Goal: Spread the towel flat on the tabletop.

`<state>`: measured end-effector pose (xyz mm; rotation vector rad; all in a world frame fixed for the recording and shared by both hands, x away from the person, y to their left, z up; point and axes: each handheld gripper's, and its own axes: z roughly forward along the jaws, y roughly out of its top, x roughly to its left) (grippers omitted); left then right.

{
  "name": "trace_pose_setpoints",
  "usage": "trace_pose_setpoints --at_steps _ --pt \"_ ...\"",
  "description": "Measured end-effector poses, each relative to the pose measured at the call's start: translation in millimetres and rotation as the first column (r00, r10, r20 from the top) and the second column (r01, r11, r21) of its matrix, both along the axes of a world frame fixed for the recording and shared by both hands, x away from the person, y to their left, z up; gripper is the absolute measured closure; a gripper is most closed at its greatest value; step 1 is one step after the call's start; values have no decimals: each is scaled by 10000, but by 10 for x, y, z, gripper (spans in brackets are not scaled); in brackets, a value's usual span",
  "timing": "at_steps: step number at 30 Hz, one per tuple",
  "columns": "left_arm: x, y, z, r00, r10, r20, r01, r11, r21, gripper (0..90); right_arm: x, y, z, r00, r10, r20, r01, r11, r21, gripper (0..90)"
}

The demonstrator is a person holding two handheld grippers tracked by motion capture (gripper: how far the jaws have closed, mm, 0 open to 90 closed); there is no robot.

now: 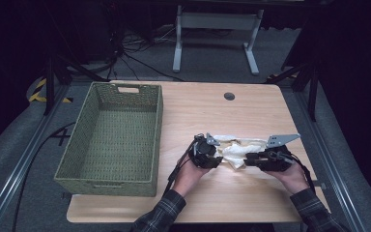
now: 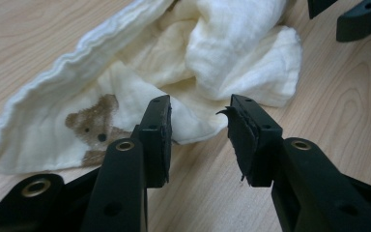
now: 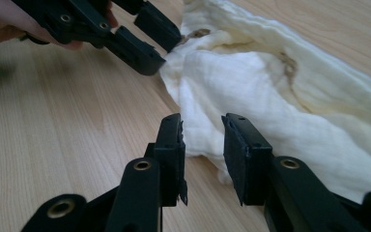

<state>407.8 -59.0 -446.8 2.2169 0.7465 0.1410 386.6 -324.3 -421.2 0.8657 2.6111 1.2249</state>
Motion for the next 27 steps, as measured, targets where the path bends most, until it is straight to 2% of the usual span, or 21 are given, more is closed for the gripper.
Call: trace_pose_setpoints --at_steps 3,7,9,10,13,16,17,20,21,22,27 --pt "21 -44 -45 9999 -21 114 18 9998 202 599 19 117 -43 10000 32 44 -31 9996 -294 682" --pt "49 -69 -106 10000 -23 35 21 9986 522 606 73 206 -125 10000 49 -41 -52 9983 -585 686" --pt "48 -79 -123 9999 36 100 -42 9982 593 643 103 244 -182 10000 69 -26 -71 9953 -961 712" --pt "48 -85 -125 9995 38 307 -61 9972 747 663 111 253 -200 10000 65 -47 -70 9943 -1063 737" --pt "46 -87 -123 9996 -11 293 -13 9967 813 786 137 255 -243 9999 73 -152 -91 9919 -1264 835" --pt "47 -85 -120 9998 -6 200 -10 9970 780 860 142 237 -239 9998 116 -163 -134 9927 -1201 880" --pt "42 -81 -104 10000 -68 65 63 9969 783 860 141 231 -234 9998 140 -151 -156 9933 -1144 885" --pt "27 -53 -47 9999 -95 105 91 9989 450 866 119 193 -183 9999 136 -86 -144 9952 -970 889" --pt "19 -31 -6 9999 -91 76 87 9988 476 866 110 179 -162 9999 123 -43 -126 9959 -894 890" --pt "13 -11 19 9999 -50 102 47 9997 252 866 99 163 -138 9999 121 -14 -122 9966 -818 890" --pt "6 134 177 9999 97 48 -96 9998 -166 866 64 30 -11 9997 -21 263 30 9994 -338 890"
